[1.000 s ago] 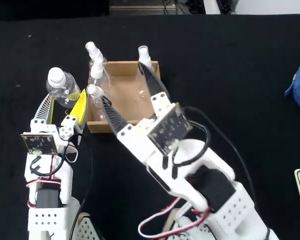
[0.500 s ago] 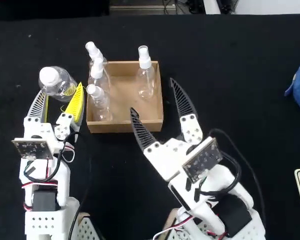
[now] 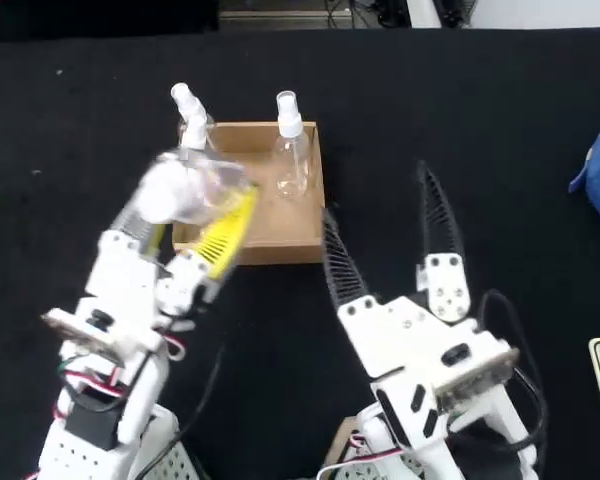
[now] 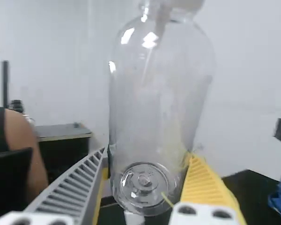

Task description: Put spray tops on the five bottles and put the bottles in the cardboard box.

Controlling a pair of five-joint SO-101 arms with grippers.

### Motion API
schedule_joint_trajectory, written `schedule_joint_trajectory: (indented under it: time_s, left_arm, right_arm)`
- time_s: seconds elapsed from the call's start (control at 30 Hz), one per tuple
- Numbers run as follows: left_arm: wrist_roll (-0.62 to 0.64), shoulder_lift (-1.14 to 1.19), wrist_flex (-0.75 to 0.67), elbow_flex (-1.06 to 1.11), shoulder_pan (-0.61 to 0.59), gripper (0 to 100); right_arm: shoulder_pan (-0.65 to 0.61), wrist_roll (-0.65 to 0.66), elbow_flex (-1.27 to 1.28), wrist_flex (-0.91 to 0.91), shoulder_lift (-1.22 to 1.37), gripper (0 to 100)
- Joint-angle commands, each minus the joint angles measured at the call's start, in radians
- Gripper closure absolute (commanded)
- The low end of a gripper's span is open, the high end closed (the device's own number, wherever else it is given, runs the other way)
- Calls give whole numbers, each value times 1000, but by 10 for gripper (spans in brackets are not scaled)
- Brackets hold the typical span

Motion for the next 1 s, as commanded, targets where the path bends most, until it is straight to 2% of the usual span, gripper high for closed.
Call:
schedule_joint_trajectory:
  time_s: [0.0, 0.1, 0.3, 0.4, 0.5, 0.63, 0.97]
  left_arm:
    - [-9, -11, -5, 44, 120, 970]
    - [-9, -11, -3, 104, 160, 970]
    - [-3, -11, 3, 186, 165, 970]
    - [-2, -11, 3, 232, 166, 970]
    - [-2, -11, 2, 263, 157, 970]
    - [-2, -11, -5, 285, 160, 970]
    - [-2, -11, -2, 295, 166, 970]
  right_arm:
    - [29, 3, -59, 86, -27, 694]
    - [6, -29, -111, 161, -30, 690]
    - [-172, -18, -134, 244, -27, 670]
    - [-233, -25, -130, 315, -27, 616]
    - [-284, -25, -124, 376, -25, 621]
    - [-381, -58, -91, 374, -19, 620]
    - [-376, -94, -116, 279, 136, 619]
